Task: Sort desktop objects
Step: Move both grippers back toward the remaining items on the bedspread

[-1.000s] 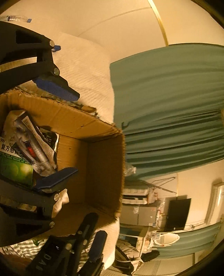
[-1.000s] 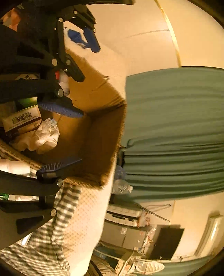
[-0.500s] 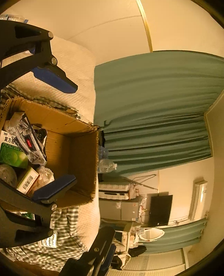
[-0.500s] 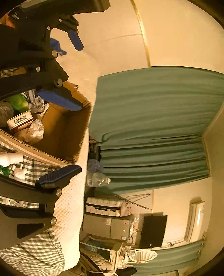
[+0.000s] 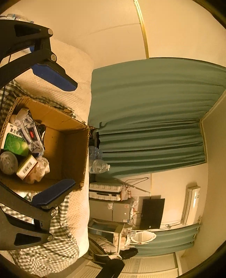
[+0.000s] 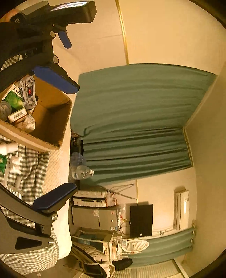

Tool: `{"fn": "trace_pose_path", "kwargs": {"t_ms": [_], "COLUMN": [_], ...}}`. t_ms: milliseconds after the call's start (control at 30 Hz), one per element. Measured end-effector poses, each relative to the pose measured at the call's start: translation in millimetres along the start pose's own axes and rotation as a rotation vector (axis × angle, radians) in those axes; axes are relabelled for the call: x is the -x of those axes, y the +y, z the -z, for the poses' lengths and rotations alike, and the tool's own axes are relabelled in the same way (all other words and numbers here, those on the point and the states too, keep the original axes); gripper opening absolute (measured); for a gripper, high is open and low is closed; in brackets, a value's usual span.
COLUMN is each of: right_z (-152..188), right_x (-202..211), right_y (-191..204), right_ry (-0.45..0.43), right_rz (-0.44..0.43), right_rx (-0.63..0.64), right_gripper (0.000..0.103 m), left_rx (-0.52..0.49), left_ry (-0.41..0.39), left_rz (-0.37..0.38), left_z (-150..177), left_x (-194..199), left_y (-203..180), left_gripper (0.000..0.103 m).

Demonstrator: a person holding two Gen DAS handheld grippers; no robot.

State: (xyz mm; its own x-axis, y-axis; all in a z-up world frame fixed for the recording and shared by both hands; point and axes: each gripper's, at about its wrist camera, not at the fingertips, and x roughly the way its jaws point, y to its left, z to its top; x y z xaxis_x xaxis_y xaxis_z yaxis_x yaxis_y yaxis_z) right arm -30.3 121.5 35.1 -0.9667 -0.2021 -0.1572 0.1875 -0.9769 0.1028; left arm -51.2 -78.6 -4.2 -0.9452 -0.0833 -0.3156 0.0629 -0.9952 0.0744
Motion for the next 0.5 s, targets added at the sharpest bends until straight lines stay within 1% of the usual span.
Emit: {"fn": "trace_pose_path", "kwargs": {"t_ms": [300,500], "right_z": [-16,-22], "right_x": [43,61], "right_y": [-28,-45], "right_ry": [-0.012,-0.020], "right_rz": [0.021,0.023], "right_rx": [0.034,0.039], "right_gripper": [0.103,0.103], "left_rx": [0.025,0.006], "left_ry": [-0.039,-0.066], "left_rz": [0.005,0.000], "left_z": [-15,-23], "left_x": [26,44], "left_y": [-20,-41], "left_gripper": [0.103,0.103]}}
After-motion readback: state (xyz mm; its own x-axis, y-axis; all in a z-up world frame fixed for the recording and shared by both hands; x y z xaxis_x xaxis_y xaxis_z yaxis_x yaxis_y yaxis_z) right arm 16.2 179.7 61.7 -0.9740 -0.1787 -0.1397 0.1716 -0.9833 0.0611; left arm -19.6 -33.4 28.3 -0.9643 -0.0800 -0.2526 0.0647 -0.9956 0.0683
